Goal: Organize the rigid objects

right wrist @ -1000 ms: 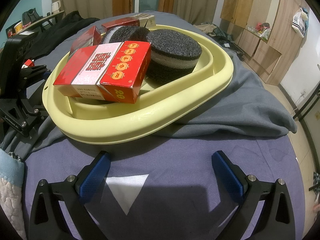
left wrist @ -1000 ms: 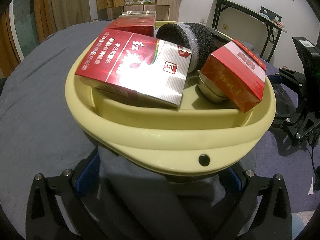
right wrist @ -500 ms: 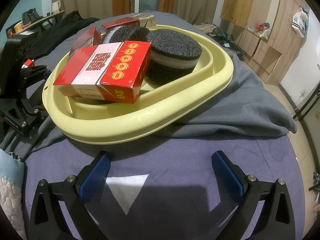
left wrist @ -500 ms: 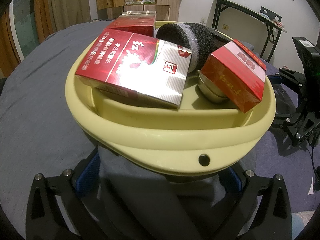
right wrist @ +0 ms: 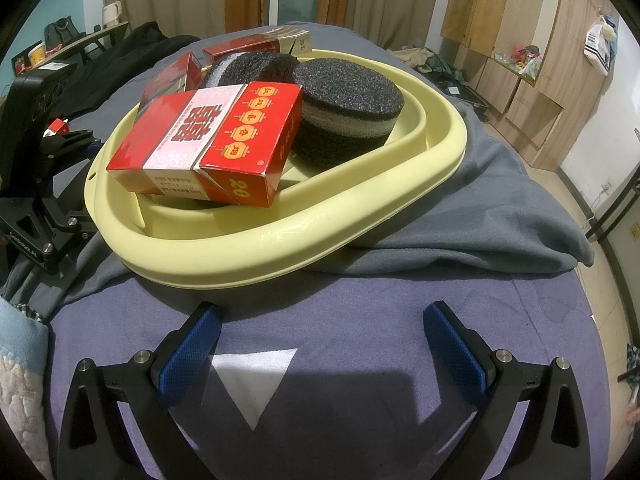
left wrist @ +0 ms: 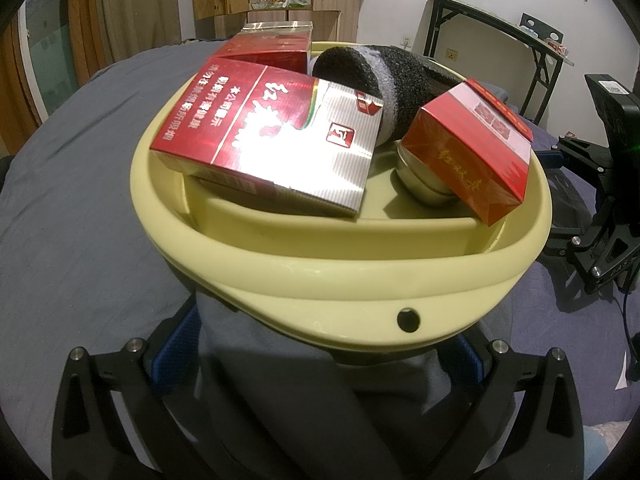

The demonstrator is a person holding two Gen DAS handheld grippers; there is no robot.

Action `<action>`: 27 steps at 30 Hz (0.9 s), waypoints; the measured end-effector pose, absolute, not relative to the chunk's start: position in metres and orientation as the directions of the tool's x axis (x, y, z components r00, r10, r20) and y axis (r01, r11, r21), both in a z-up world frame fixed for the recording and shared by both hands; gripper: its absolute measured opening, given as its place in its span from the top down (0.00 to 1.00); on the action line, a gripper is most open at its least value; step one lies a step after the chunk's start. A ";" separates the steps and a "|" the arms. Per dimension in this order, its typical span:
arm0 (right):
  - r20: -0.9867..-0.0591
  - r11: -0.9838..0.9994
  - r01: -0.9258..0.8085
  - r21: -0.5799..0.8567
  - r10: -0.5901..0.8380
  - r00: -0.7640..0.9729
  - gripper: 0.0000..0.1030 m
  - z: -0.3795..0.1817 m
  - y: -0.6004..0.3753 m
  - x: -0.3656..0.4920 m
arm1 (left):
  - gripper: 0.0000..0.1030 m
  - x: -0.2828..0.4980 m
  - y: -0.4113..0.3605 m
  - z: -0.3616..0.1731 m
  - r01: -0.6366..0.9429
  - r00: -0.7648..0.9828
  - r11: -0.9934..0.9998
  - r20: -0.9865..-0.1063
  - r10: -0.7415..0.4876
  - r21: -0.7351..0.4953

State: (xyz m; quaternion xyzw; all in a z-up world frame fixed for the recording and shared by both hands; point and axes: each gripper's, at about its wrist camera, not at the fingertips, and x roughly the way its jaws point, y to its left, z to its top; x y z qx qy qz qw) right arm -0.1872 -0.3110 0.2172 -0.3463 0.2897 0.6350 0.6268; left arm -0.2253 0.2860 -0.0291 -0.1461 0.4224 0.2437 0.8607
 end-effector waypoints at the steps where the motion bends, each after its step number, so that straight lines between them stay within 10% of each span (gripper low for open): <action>1: -0.803 -0.046 -0.997 -0.066 0.595 0.026 0.00 0.217 -0.311 -0.188 | 0.00 -0.225 0.286 -0.029 -0.543 0.524 0.839 -0.798 0.296 -0.046; 27: -0.803 -0.046 -0.997 -0.066 0.595 0.026 0.00 0.217 -0.311 -0.188 | 0.00 -0.225 0.286 -0.029 -0.543 0.524 0.838 -0.798 0.296 -0.046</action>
